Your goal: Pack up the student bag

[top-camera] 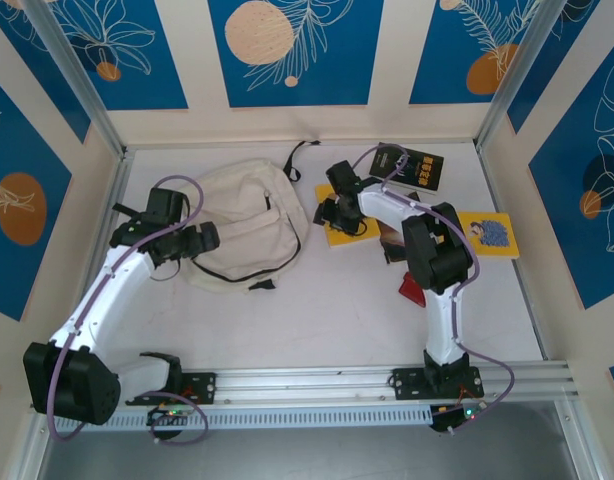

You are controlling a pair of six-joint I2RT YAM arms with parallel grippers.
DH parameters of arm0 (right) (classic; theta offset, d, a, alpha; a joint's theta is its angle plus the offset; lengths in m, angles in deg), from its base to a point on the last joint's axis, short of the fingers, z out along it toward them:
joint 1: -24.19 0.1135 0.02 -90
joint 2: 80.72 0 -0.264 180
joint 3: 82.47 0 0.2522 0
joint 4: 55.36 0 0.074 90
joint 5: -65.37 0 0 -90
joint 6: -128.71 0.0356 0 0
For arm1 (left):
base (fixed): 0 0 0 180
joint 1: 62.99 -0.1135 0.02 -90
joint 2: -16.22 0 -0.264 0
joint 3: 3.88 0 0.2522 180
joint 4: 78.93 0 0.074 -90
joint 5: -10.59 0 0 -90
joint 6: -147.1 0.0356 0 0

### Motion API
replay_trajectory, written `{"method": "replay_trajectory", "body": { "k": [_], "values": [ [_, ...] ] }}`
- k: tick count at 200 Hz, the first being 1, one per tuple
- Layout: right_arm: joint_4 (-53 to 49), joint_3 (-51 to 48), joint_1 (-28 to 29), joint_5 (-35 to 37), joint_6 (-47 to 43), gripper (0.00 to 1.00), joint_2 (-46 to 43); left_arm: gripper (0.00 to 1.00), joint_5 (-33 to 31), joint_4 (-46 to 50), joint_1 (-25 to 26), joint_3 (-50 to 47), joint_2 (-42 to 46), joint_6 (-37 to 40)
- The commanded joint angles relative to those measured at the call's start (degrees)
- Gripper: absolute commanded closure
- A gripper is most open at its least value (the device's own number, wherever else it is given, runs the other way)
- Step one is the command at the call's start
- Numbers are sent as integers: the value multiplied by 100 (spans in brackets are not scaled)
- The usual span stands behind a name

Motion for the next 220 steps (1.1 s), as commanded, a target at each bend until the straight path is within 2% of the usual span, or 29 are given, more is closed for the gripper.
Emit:
{"method": "replay_trajectory", "body": {
  "k": [1, 31, 62, 96, 127, 147, 186, 220],
  "values": [
    [-436, -788, 300, -339, 464, 36, -151, 0, 528, -177, -52, -72, 90, 128],
    [-228, -1594, 721, -423, 944, 36, -659, 0, 892, -318, -48, -168, 117, 185],
    [-167, -2167, 1381, -150, 1482, 37, -1183, 0, 1119, -355, -41, -210, 117, 258],
    [-685, -1895, 1566, 554, 1399, 36, -1920, 0, 1332, -389, -39, -194, 118, 330],
    [-1186, -1493, 1272, 1208, 1100, 32, -2064, 0, 1444, -452, -42, -212, 96, 348],
    [-1064, -1400, 881, 1420, 621, 31, -2031, 0, 1471, -525, -41, -282, 112, 365],
    [-604, -1126, -128, 1267, -475, 30, -1572, 0, 1541, -643, -41, -397, 82, 365],
    [-613, -575, -748, 773, -1080, 31, -919, 0, 1638, -729, -39, -422, 8, 364]
  ]
}}
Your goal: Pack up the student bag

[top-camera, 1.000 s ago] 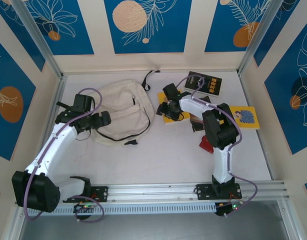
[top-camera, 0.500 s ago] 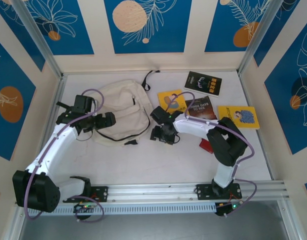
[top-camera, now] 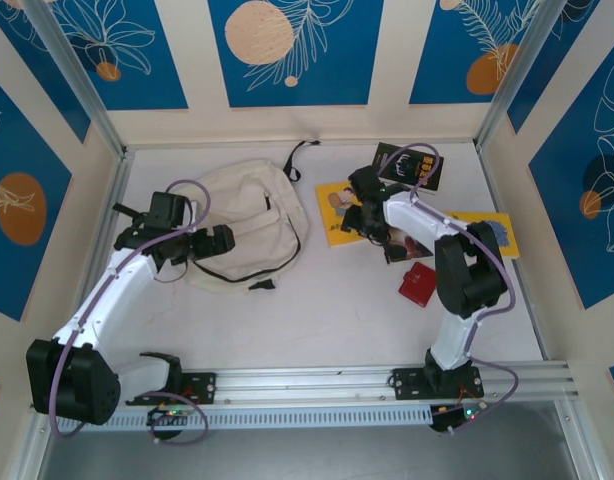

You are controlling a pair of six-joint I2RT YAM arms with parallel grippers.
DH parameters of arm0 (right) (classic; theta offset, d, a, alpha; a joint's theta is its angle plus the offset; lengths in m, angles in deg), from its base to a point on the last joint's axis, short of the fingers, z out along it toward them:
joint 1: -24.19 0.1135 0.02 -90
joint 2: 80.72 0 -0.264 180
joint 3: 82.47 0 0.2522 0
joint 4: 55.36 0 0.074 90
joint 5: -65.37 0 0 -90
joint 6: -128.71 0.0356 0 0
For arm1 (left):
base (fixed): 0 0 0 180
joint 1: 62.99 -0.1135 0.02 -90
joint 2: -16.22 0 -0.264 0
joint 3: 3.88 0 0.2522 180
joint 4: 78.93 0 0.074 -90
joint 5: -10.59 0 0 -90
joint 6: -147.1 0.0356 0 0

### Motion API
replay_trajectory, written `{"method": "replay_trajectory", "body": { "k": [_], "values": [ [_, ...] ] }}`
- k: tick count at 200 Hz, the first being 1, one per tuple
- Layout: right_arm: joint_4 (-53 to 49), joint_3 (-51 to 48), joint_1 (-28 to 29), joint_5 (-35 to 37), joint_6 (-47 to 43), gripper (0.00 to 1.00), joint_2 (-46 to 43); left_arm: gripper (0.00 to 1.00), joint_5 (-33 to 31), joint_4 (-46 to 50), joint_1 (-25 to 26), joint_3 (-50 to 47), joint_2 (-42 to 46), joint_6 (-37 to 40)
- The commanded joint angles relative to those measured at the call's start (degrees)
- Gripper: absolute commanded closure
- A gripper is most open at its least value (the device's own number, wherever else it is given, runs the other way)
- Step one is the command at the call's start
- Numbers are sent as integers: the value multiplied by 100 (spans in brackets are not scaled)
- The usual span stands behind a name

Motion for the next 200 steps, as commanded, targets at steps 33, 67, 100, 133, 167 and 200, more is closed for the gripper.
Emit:
{"method": "replay_trajectory", "body": {
  "k": [33, 67, 100, 133, 167, 200],
  "values": [
    [-185, 780, -635, -561, -867, 29, 918, 0, 266, -163, -37, -90, -92, 110],
    [-267, 985, -694, -1127, -1220, 36, 1190, 0, 288, -102, -42, -74, -109, 127],
    [-162, 854, -692, -1670, -1362, 53, 1248, 0, 275, -79, -35, -99, -96, 127],
    [-42, 703, -647, -2086, -1356, 63, 1240, 0, 327, -118, -32, -117, -118, 112],
    [-51, 593, -544, -1984, -1229, 64, 1291, 0, 469, -154, -28, -82, -272, 92],
    [-60, 431, -430, -1925, -988, 67, 1407, 0, 614, -231, -32, -73, -354, 59]
  ]
}}
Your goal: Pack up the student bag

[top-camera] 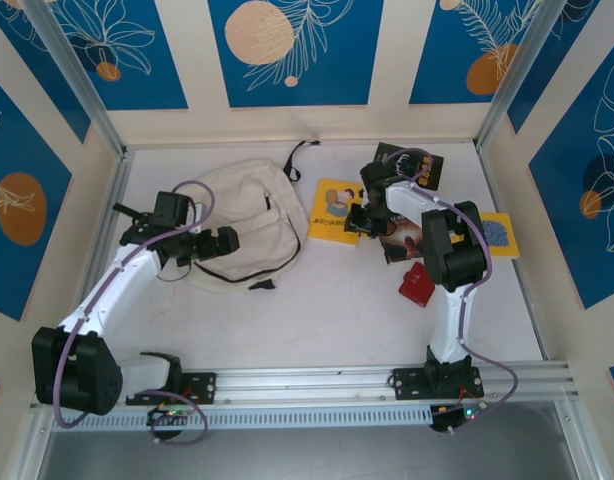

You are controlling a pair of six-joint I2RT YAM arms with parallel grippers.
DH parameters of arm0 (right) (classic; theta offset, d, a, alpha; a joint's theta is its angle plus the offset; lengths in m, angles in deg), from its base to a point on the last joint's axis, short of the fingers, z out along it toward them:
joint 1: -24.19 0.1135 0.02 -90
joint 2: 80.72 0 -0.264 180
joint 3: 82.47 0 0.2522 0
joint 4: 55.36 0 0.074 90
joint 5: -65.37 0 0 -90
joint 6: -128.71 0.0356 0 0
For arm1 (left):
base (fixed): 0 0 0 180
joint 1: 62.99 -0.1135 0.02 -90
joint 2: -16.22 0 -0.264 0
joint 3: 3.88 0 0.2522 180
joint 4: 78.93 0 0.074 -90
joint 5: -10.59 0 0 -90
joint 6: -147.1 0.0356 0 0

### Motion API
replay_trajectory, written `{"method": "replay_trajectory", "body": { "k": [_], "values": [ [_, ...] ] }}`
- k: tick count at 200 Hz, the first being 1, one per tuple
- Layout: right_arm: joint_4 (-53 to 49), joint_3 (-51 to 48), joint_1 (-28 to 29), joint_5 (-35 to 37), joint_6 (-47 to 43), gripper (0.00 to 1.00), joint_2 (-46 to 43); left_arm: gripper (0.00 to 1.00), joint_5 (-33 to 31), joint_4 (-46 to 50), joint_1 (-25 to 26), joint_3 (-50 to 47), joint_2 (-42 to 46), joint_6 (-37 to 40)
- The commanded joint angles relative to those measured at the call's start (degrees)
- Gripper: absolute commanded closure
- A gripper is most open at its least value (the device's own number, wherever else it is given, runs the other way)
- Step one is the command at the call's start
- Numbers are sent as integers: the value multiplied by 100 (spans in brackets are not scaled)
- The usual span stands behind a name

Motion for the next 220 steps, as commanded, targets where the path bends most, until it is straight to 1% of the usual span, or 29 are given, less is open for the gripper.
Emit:
{"method": "replay_trajectory", "body": {
  "k": [1, 23, 40, 57, 101, 130, 157, 177, 210, 220],
  "values": [
    [-91, -217, 125, -168, 212, 67, 234, 0, 255, -120, -28, -20, -55, 60],
    [-198, -277, 171, -156, 352, 78, 317, 0, 304, -139, -32, -23, -87, 49],
    [-243, -485, 199, -67, 465, 87, 240, 0, 353, -153, -20, -34, -88, 36],
    [-230, -803, 243, -92, 508, 91, 62, 0, 397, -170, -11, -37, -103, 33],
    [-68, -1759, 467, -120, 517, 91, -607, 0, 482, -203, 86, -25, -124, -9],
    [-48, -2301, 609, -79, 660, 92, -1253, 0, 496, -195, 198, 1, -99, -51],
    [-10, -3039, 673, -8, 893, 92, -1918, 0, 453, -158, 400, 10, -41, -84],
    [74, -3480, 710, -113, 975, 94, -2388, 0, 402, -165, 656, 40, -52, -165],
    [-204, -3711, 871, 210, 1142, 95, -3051, 0, 238, -213, 1230, 239, -253, -309],
    [-270, -3721, 865, 274, 1175, 93, -3227, 0, 176, -271, 1446, 312, -362, -359]
  ]
}}
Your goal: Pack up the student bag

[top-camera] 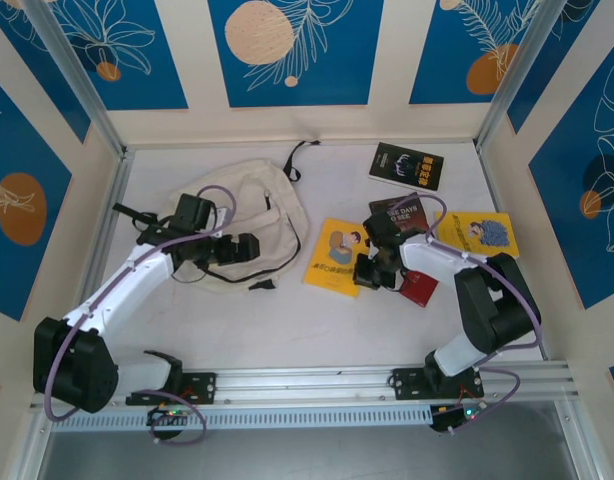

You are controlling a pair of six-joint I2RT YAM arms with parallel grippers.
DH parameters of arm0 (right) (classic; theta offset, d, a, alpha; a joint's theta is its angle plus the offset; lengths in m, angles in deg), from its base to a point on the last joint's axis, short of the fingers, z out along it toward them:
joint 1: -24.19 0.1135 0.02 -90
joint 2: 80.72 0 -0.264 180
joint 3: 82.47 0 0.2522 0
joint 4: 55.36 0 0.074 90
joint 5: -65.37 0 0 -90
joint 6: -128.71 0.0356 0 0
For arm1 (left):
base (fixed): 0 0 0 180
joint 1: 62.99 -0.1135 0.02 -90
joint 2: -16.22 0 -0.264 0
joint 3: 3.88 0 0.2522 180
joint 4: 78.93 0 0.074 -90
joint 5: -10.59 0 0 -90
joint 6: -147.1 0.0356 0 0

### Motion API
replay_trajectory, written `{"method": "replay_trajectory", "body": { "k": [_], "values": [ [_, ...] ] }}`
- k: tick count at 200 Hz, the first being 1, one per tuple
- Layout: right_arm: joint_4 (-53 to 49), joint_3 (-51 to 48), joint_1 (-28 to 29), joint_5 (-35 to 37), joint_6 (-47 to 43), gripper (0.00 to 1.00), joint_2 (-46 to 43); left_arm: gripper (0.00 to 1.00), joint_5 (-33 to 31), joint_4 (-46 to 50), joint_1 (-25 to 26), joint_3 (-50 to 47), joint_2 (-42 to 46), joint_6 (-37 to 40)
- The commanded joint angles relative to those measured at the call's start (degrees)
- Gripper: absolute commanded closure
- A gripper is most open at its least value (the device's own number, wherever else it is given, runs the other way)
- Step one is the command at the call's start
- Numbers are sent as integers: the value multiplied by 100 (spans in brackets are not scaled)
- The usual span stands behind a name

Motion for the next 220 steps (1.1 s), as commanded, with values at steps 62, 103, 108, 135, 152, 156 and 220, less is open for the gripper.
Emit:
{"method": "replay_trajectory", "body": {
  "k": [62, 103, 108, 135, 152, 156, 220],
  "values": [
    [-413, 90, -70, 495, 784, 32, -891, 5, -326, -617, 1538, 993, -1355, -597],
    [189, 47, -560, 230, 1045, 32, -662, 18, -635, -489, 2107, 1888, -2520, -665],
    [230, 46, -606, 185, 1037, 33, -612, 19, -627, -500, 2138, 1977, -2666, -663],
    [221, 97, -781, -35, 962, 44, -333, 29, -555, -313, 2198, 2578, -3426, -587],
    [199, 113, -799, -161, 866, 51, -181, 34, -369, -215, 2199, 2888, -3794, -457],
    [207, 114, -795, -182, 849, 53, -155, 34, -323, -206, 2198, 2946, -3863, -439],
    [282, 203, -803, -410, 857, 65, 346, 35, -425, 77, 2198, 3433, -4637, -529]
  ]
}}
